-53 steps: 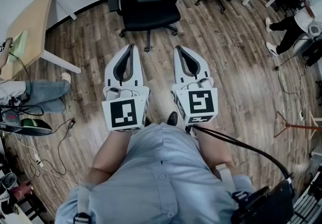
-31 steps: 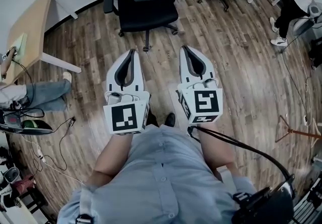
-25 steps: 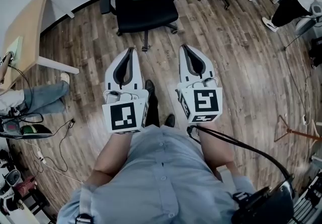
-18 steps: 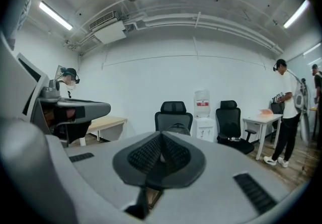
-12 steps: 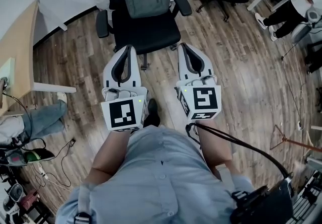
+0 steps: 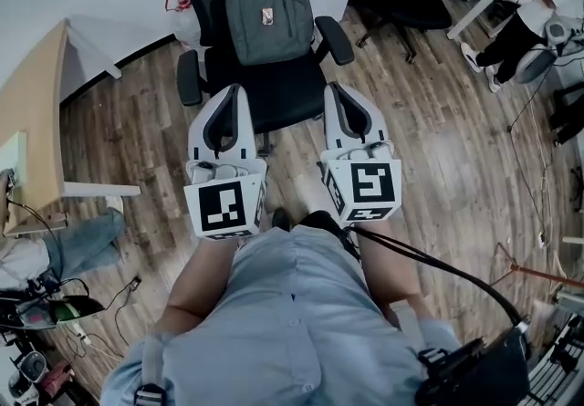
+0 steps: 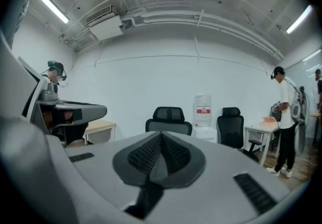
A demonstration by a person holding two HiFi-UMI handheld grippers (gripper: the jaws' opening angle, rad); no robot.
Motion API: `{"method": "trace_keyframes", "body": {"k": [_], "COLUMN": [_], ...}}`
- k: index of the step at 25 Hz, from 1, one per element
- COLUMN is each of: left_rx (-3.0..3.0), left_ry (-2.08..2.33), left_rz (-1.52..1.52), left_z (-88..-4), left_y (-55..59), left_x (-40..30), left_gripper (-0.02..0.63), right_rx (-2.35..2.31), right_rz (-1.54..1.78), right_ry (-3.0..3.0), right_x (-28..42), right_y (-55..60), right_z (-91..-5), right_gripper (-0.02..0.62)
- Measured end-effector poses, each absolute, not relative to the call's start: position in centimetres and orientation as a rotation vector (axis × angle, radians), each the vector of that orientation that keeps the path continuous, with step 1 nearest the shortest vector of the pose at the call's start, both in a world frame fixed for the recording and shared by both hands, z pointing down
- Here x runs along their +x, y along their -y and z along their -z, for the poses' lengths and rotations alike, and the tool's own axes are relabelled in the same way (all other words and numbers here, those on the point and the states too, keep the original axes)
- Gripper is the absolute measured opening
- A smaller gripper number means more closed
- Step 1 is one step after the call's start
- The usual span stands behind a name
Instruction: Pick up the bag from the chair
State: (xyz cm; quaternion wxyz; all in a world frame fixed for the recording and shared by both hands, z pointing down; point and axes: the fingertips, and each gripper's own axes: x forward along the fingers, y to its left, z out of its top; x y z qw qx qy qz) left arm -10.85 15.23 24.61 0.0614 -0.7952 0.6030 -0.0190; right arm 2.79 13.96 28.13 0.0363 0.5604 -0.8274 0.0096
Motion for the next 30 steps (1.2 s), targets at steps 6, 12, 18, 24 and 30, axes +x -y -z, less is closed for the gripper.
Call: {"method": "trace_keyframes", "body": {"k": [6,12,18,24,30], "left_rx": [-2.437,-2.427,-2.350,-2.279,-2.205], "left_ry": [-1.838,-1.870,-1.944,-2.018,-2.064], "left_rz": [0.113,0.168,0.197,0.175,0.162], "left_z": [-26.0,-27.3,-27.7,-27.8,-27.0], "left_y": [-12.4,-6.8,1.3,8.2,12.1], "left_x": [-9.9,-8.1,-6.8,-5.5,-4.7], "left_gripper": [0.002,0.002,0.002,0.003,0.002], "right_rx": [1.722,1.721,1.670,1.591,1.534], "right_rz": [-0.072,-0.119,-0.113,-0.091,-0.063], "right_ry": [2.520,2.501,2.536,2.597,2.662], "right_x": [3.8,6.1,8.4,9.5,10.2], "right_y": [-11.5,-5.4,3.5,11.4,16.3], "right_z": [-29.2,-30.8,-31.3,-31.4,-30.9], "right_gripper": [0.002,0.002,0.002,0.002,0.002]}}
